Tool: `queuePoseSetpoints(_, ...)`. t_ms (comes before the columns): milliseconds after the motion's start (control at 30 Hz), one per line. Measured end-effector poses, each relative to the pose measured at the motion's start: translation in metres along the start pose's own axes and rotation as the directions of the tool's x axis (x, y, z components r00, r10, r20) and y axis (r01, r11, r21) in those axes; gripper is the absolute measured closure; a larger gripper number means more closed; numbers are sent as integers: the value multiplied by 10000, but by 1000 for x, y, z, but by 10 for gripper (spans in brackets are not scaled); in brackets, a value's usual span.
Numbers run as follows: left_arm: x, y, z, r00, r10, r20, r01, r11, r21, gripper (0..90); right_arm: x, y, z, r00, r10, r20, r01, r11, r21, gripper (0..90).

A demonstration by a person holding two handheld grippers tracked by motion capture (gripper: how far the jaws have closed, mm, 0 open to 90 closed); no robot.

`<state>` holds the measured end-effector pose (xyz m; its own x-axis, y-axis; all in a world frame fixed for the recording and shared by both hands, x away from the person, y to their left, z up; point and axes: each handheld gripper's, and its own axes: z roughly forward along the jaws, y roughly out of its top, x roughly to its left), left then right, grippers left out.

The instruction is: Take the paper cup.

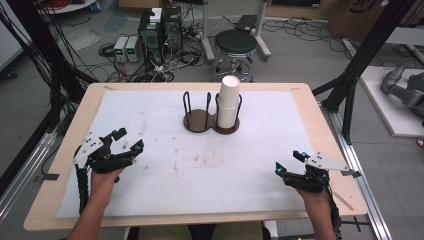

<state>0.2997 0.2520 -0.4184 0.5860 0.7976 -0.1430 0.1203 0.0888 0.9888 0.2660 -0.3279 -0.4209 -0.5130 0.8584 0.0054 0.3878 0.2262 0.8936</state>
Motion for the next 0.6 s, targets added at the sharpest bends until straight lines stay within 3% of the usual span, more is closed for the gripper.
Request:
queuePoseSetpoints(400, -2, 0, 3, 10000, 1, -22, -1, 10000, 38, 158, -4, 0, 0, 9999, 107, -1, -107, 9999, -62, 201)
queuePoseSetpoints(600, -4, 0, 1, 9999, 80, 90, -81, 9999, 142, 158, 2, 10, 8, 9997, 15, -243, -17, 10000, -57, 200)
